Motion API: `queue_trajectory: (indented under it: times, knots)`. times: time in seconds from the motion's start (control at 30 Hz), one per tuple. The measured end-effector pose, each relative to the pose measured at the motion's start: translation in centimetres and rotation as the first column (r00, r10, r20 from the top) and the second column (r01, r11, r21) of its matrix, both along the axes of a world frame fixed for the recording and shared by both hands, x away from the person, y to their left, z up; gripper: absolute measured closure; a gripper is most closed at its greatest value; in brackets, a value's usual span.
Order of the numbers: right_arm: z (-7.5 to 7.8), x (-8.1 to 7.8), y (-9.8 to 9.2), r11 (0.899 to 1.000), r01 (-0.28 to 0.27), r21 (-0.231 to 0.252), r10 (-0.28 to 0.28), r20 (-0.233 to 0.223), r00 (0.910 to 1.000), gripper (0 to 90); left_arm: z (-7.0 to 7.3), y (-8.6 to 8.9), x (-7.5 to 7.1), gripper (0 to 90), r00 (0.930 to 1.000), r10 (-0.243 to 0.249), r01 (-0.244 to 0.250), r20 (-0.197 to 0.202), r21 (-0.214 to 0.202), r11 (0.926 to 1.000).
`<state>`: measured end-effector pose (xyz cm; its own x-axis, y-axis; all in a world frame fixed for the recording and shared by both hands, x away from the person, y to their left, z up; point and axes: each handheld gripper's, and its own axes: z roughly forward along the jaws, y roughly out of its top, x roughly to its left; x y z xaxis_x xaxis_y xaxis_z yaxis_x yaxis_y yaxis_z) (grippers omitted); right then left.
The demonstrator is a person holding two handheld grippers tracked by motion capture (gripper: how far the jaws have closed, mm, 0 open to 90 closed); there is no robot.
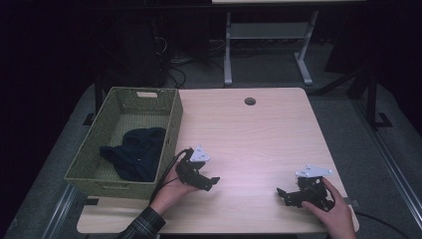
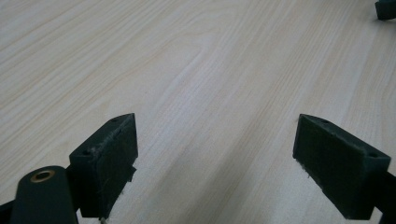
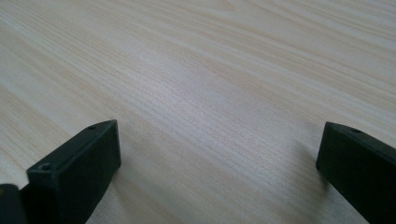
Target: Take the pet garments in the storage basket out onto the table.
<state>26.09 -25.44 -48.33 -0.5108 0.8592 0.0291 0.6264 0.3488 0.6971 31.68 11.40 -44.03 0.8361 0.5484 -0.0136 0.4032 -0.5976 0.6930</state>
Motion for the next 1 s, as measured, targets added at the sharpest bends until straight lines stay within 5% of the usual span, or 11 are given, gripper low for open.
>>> queue_trajectory:
  times: [1.0]
  knots:
    - [0.0,0.0,0.0,1.0,0.001,0.0,-0.001,-0.001,1.0,0.0,2.6,0.2,0.1,13.5,0.9998,-0.018,0.018,-0.008,-0.013,0.9997]
